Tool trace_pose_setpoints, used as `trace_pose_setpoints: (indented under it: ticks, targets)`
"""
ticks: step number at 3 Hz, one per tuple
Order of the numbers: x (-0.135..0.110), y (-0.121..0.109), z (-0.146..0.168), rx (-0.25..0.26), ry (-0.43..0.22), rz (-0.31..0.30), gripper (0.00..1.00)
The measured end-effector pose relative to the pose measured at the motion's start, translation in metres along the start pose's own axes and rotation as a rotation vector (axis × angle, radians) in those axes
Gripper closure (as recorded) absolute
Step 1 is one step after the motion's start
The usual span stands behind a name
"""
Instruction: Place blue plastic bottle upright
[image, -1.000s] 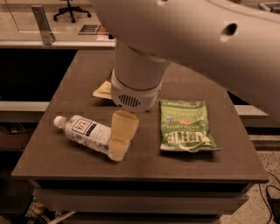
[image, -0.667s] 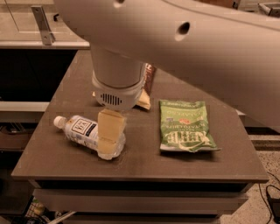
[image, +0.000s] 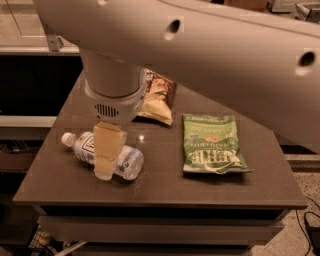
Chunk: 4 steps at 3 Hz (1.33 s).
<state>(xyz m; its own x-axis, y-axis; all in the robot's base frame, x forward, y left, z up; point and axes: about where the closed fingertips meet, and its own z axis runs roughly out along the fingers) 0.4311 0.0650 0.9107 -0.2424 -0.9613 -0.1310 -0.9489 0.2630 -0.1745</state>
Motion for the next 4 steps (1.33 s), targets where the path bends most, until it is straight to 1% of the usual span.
trace_pose_setpoints:
  ticks: [1,2,3,4]
  targets:
    - [-0.024,0.002,0.014,-0.019,0.008,0.002,0.0]
    - [-0.035,-0.004,0.029,-0.006,0.026,0.031,0.0]
    - [-0.034,-0.013,0.042,-0.001,0.018,0.076,0.0]
    - [-0.032,-0.016,0.053,-0.019,0.001,0.15,0.0]
